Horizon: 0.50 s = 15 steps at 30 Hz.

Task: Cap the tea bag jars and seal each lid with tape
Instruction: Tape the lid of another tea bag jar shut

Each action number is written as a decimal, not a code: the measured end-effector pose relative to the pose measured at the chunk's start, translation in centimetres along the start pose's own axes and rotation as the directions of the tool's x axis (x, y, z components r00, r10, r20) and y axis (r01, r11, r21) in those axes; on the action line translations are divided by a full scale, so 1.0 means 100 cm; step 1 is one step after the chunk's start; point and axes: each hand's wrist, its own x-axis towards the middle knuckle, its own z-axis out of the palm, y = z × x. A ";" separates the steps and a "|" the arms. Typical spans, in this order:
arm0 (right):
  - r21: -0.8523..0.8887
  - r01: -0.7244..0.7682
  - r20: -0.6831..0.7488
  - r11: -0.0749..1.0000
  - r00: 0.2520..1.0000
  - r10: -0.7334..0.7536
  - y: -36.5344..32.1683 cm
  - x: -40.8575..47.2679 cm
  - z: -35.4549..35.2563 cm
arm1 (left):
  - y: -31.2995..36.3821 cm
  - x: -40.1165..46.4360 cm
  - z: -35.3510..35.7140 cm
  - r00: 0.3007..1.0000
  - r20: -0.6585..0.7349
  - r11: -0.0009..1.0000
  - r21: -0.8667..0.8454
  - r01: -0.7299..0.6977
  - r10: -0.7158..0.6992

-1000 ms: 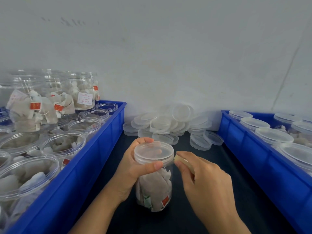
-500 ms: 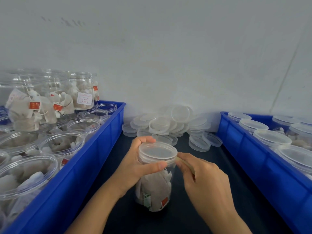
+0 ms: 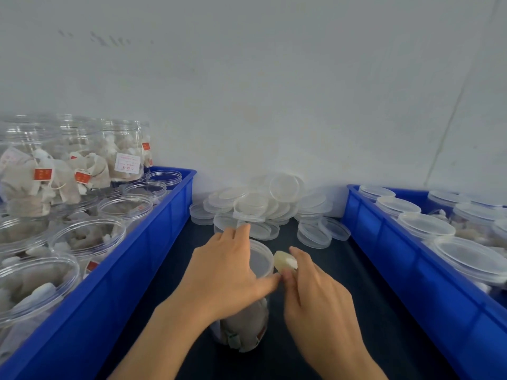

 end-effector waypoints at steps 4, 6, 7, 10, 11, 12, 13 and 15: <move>-0.027 -0.078 0.123 0.997 0.989 0.081 -0.002 0.004 -0.005 | 0.002 -0.001 -0.001 1.000 -0.010 0.999 0.029 -0.020 0.020; -0.018 -0.094 0.162 0.995 0.982 0.096 0.000 0.004 -0.008 | 0.004 -0.001 -0.001 1.000 0.004 0.999 0.046 -0.024 0.024; -0.019 -0.091 0.175 0.996 0.980 0.093 0.002 0.004 -0.008 | 0.004 0.000 -0.001 1.000 0.008 0.998 0.057 -0.029 0.029; -0.023 -0.091 0.177 0.996 0.980 0.093 0.006 0.003 -0.008 | 0.008 0.001 0.001 0.999 0.008 0.996 0.082 -0.039 0.038; -0.035 -0.093 0.160 0.995 0.982 0.097 0.006 0.004 -0.007 | 0.010 0.001 0.002 0.999 -0.004 0.996 0.083 -0.035 0.036; -0.046 -0.099 0.142 0.994 0.984 0.104 0.005 0.004 -0.006 | 0.011 0.001 0.003 0.999 -0.017 0.996 0.083 -0.031 0.032; -0.057 -0.108 0.122 0.993 0.986 0.114 0.004 0.004 -0.005 | 0.013 0.001 0.004 0.999 -0.030 0.996 0.080 -0.027 0.029; -0.075 -0.120 0.084 0.990 0.988 0.126 0.002 0.005 -0.001 | 0.014 0.001 0.005 0.998 -0.055 0.997 0.068 -0.024 0.028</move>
